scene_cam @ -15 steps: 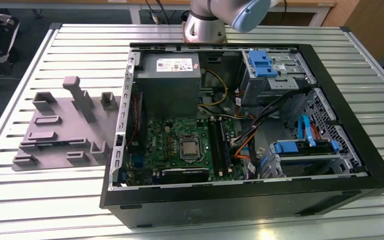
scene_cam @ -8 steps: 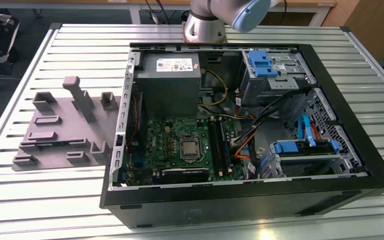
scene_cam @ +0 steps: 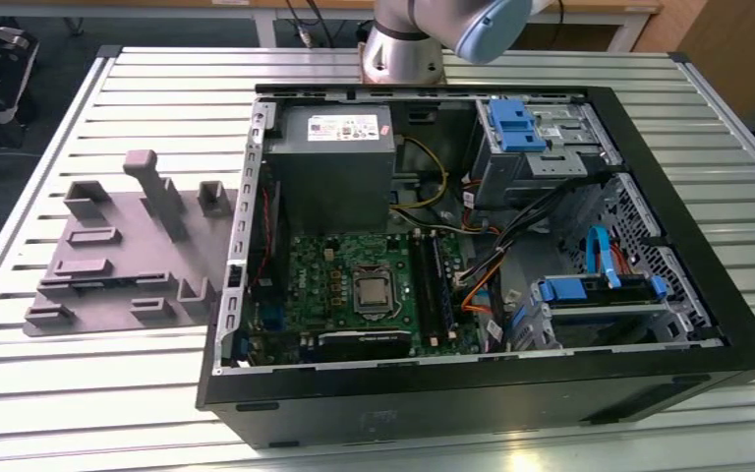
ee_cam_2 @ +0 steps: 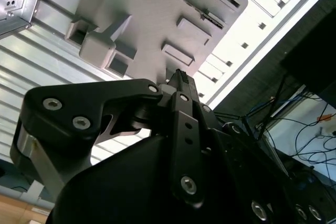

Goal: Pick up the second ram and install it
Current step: 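Pick up the second ram and move it above second insertion slot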

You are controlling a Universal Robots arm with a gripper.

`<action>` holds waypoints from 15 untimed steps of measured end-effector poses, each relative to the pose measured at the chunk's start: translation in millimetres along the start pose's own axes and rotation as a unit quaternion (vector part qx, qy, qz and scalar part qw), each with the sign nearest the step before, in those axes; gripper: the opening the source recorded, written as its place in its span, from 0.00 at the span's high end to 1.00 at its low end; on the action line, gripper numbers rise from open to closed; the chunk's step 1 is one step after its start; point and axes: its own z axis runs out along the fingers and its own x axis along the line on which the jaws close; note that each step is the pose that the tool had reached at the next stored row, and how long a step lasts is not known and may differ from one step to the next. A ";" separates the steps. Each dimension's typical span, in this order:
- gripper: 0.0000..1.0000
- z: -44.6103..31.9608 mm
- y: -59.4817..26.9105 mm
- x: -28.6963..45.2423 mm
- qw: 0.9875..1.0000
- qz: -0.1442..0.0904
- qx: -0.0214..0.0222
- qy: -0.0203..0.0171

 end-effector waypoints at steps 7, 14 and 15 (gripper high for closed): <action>0.89 0.1 -0.1 0.0 0.998 -0.057 0.000 0.002; 0.89 0.5 -0.1 0.0 0.993 -0.120 0.001 0.003; 0.89 0.6 -0.1 0.0 0.992 -0.129 0.001 0.004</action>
